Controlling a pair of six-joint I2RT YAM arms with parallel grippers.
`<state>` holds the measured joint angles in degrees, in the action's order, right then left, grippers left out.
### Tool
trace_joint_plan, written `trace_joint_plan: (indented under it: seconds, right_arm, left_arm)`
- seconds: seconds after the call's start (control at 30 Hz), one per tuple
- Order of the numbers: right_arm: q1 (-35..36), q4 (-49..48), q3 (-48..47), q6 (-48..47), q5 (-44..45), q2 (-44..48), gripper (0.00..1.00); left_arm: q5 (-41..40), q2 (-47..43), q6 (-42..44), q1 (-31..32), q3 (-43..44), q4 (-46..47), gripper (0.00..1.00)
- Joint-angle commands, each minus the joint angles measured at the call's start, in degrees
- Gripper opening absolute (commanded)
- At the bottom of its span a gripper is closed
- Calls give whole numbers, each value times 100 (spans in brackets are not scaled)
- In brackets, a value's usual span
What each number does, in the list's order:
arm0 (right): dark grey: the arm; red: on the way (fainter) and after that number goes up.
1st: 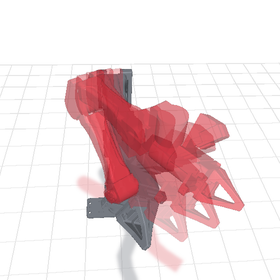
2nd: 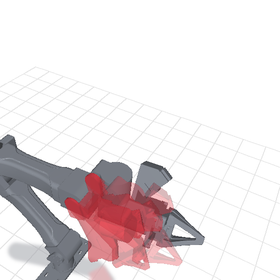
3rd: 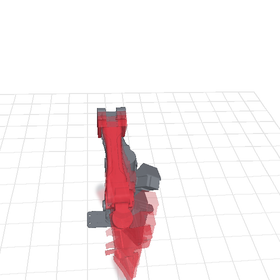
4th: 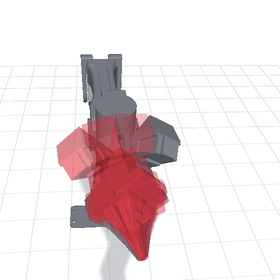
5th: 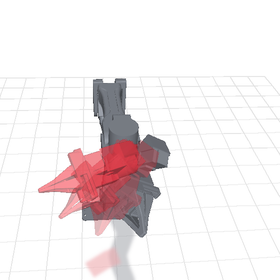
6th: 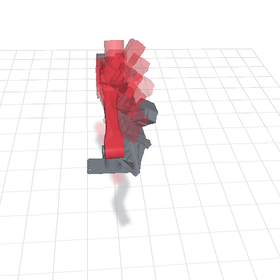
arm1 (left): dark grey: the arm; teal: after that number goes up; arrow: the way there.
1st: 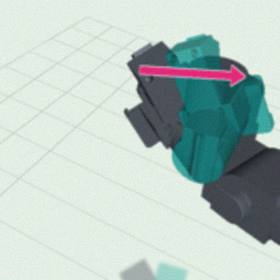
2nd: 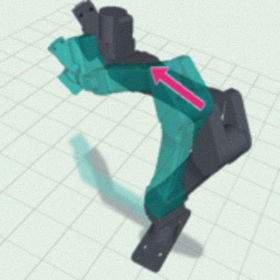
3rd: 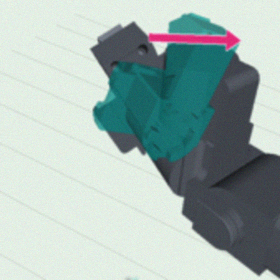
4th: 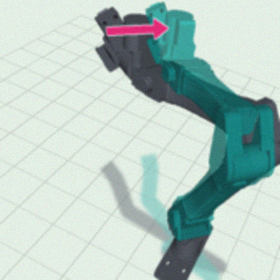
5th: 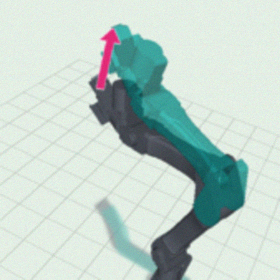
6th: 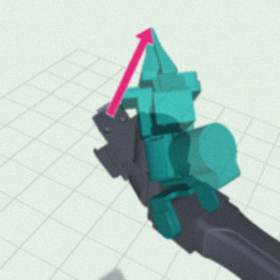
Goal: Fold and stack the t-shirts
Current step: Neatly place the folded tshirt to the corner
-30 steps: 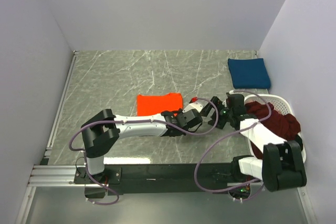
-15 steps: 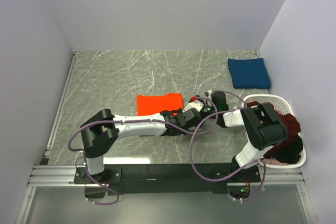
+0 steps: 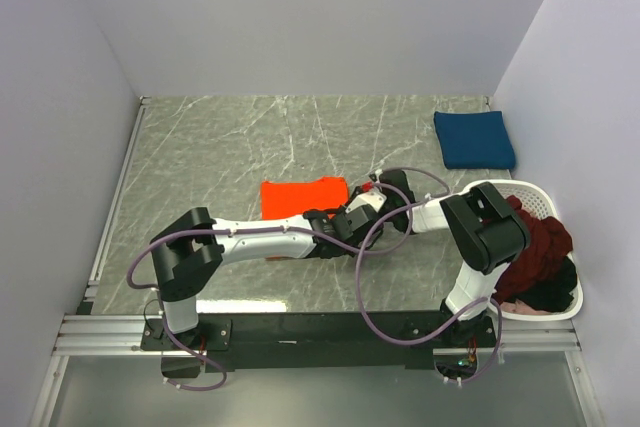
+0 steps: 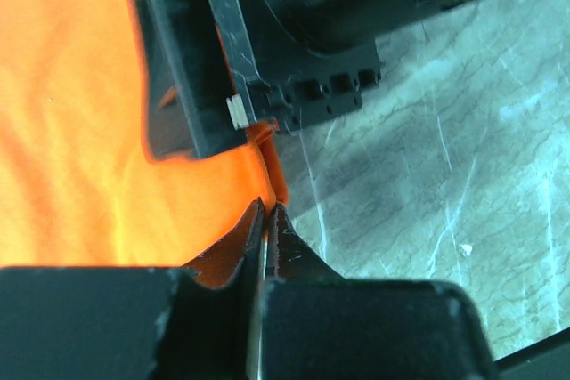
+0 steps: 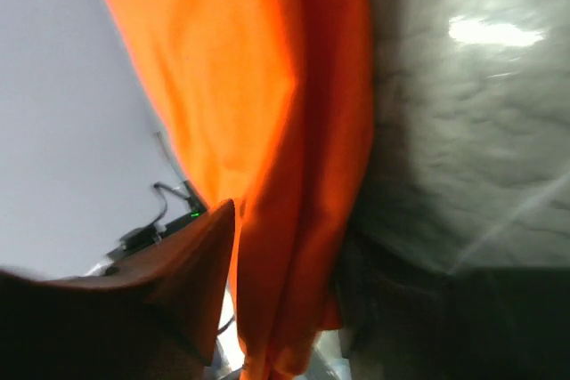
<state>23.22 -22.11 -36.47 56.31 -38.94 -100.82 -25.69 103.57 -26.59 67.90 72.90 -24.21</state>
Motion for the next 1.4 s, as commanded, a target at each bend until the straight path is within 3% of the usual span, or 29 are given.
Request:
trace_joint_plan:
  seconds: [0.0, 0.07, 0.1, 0.17, 0.2, 0.37, 0.53, 0.73, 0.93, 1.0, 1.17, 1.37]
  right_arm:
    - [16, 741, -272, -551, 474, -70, 44]
    - [16, 953, -369, -796, 650, -35, 33]
    - [24, 1180, -474, -876, 712, 9, 23]
    - [16, 1392, -580, -1148, 879, 53, 13]
    - [16, 1602, -685, -1227, 931, 79, 0]
    - [-2, 2367, -1098, -1921, 1554, 167, 0]
    - [-186, 3510, -1784, -2851, 2258, 229, 0]
    - [-371, 4750, -2768, -3942, 3250, 71, 0]
    - [-617, 5357, -3524, -4611, 4322, -122, 0]
    - [-749, 5584, -3875, -4743, 4578, -236, 0]
    - [-1135, 5849, -4604, -5051, 5359, -552, 0]
    - [-1566, 5937, -5412, -5367, 6003, -1009, 0]
  left_arm:
    - [187, -276, -162, -5, -66, 206, 6]
    - [257, -285, -206, -5, -66, 206, 10]
    - [275, -302, -215, -5, -31, 188, 13]
    - [302, -328, -233, -13, 4, 145, 24]
    - [319, -372, -233, -13, 22, 118, 28]
    - [591, -671, -224, -171, -4, 13, 51]
    - [1047, -1075, -180, -628, -101, -303, 67]
    - [2085, -1708, 189, -2033, -259, -655, 73]
    - [2095, -1744, 181, -3518, 268, -1507, 86]
    - [1641, -1682, 102, -3992, 312, -1762, 90]
    - [1032, -1857, 110, -4688, -144, -1684, 92]
    - [812, -2577, 5, -4900, -970, -1272, 93]
